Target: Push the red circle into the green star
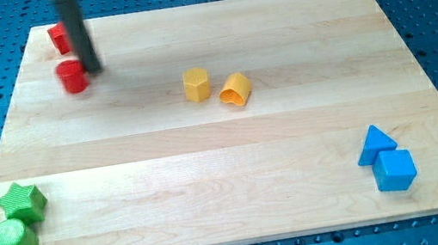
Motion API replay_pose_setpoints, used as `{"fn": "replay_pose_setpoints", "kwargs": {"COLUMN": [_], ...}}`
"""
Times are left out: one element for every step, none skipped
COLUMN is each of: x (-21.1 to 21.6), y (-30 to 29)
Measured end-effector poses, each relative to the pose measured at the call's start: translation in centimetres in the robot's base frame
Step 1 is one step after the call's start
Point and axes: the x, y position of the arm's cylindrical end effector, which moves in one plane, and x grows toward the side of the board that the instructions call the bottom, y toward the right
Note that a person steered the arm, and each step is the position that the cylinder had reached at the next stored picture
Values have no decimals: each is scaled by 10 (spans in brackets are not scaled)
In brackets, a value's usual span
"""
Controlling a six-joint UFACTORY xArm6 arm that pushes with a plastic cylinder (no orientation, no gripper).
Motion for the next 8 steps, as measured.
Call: {"fn": "replay_pose_setpoints", "kwargs": {"x": [66,4,31,112,112,102,137,163], "y": [7,-6,-67,-38,-40,-16,-13,-17]}}
